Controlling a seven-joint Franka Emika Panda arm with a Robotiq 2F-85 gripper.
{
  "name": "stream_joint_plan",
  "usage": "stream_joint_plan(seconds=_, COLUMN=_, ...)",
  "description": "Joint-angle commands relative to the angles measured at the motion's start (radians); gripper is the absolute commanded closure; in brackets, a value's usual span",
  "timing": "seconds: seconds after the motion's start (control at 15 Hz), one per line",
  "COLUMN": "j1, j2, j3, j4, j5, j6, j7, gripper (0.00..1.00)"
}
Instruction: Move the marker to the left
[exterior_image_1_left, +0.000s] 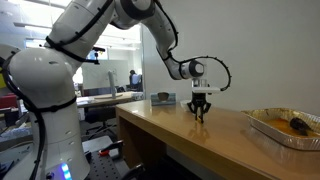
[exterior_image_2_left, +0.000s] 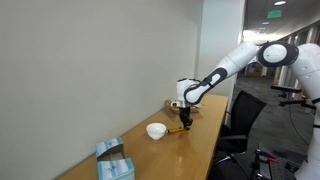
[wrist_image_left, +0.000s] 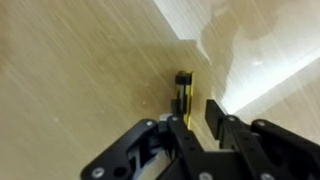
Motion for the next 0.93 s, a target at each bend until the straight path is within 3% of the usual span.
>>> stream_joint_plan(seconds=0.0, j1=-0.016, j2=0.016, j3=0.009, j4=0.039, j5=-0.025, j6=-0.042, j7=-0.013, gripper=0.98)
stream_joint_plan(seconds=0.47, j1=-0.015, j2=0.005, j3=0.002, j4=0.036, j5=-0.049, j6=-0.054, j7=0.004, gripper=0.97)
stream_joint_plan(seconds=0.87, j1=-0.027, j2=-0.087, j3=0.008, j4=-0.052, j5=-0.081, j6=-0.090, j7=-0.038, gripper=0.97)
